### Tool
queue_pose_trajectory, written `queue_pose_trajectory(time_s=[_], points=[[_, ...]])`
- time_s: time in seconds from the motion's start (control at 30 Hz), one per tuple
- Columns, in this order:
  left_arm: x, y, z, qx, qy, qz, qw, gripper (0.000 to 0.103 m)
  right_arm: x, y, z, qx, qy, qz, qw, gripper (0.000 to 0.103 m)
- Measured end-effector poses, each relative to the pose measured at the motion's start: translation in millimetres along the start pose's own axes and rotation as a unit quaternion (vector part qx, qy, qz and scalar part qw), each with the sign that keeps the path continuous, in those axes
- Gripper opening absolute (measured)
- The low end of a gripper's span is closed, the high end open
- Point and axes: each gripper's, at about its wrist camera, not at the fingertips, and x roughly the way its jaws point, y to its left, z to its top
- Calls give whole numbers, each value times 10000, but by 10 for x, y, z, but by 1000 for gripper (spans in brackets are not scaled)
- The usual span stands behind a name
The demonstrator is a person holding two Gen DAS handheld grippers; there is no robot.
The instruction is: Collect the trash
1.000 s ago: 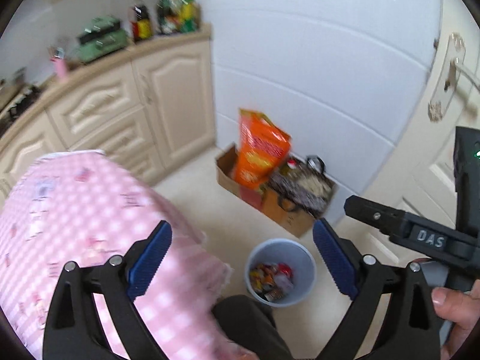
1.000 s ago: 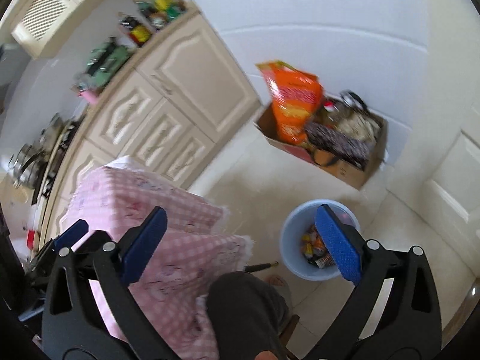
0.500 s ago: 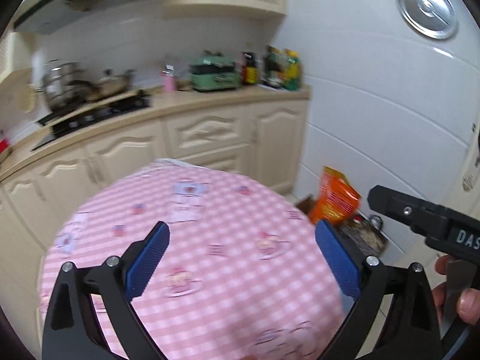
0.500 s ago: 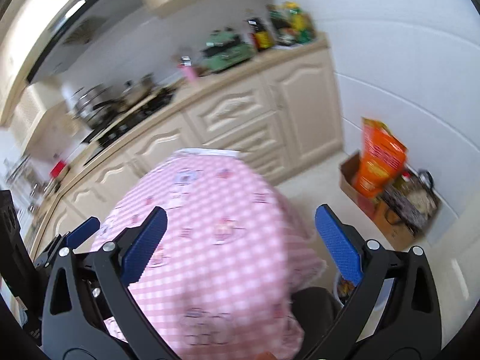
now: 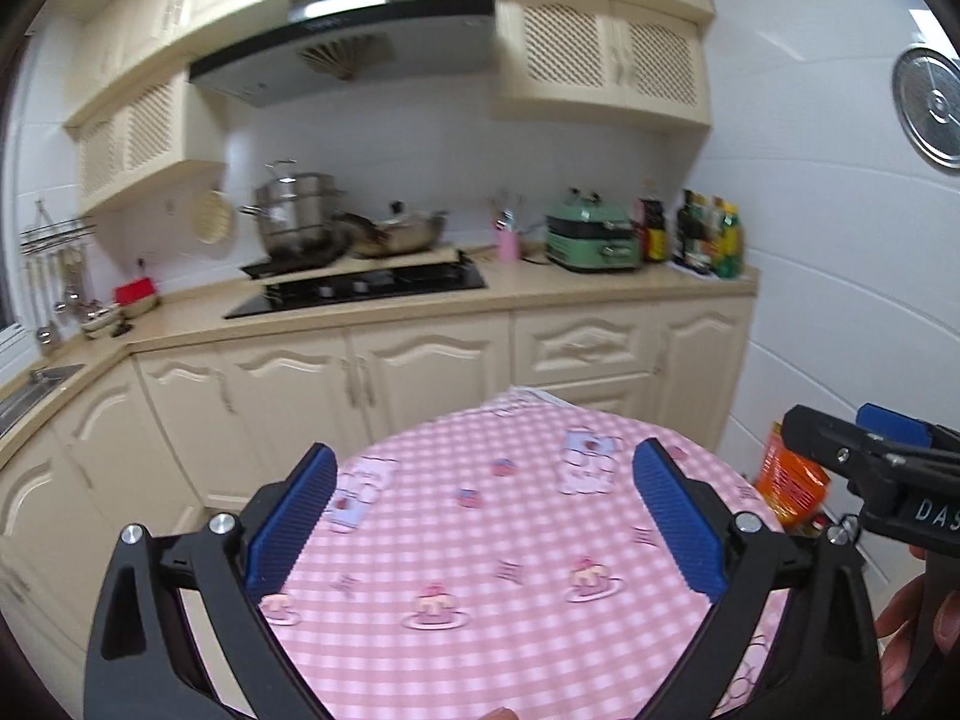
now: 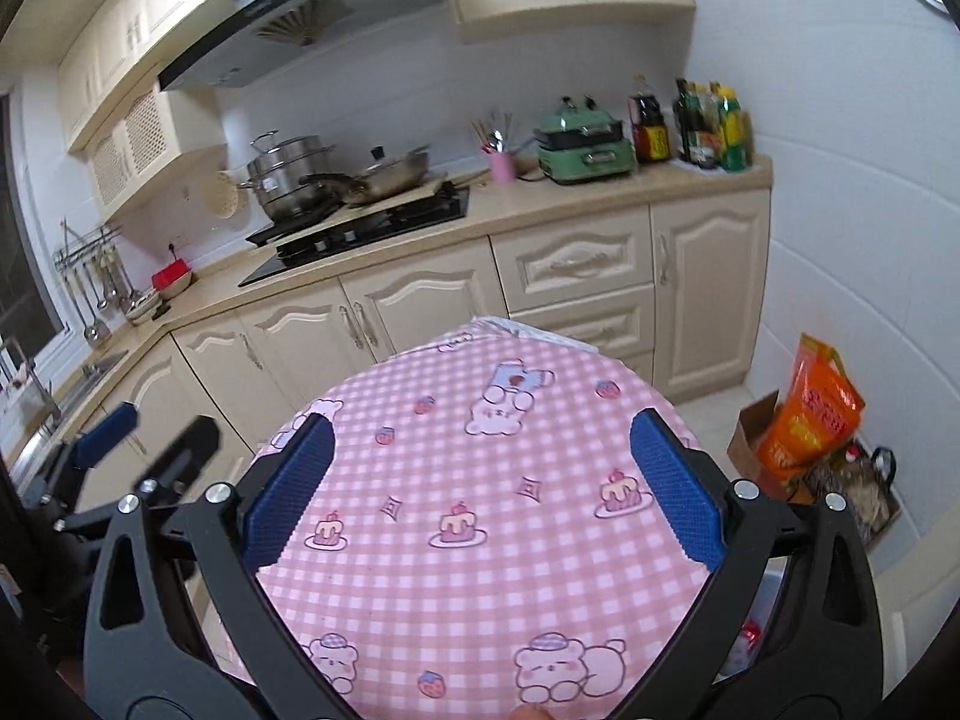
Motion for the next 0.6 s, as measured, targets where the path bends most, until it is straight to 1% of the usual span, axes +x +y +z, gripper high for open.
queue_pose_trajectory(time_s=[0.2, 0.33, 0.6], points=[[-336, 356, -30, -184, -216, 333, 9990, 97, -58, 291, -27, -296, -144, -58, 9994, 97], [-514, 498, -62, -258, -311, 431, 9983, 98, -89, 431, -61, -427, -217, -43, 9988, 97], [-724, 744, -126, -469, -381, 506, 9969, 98, -166, 655, -123, -636, -381, -62, 9972, 97]])
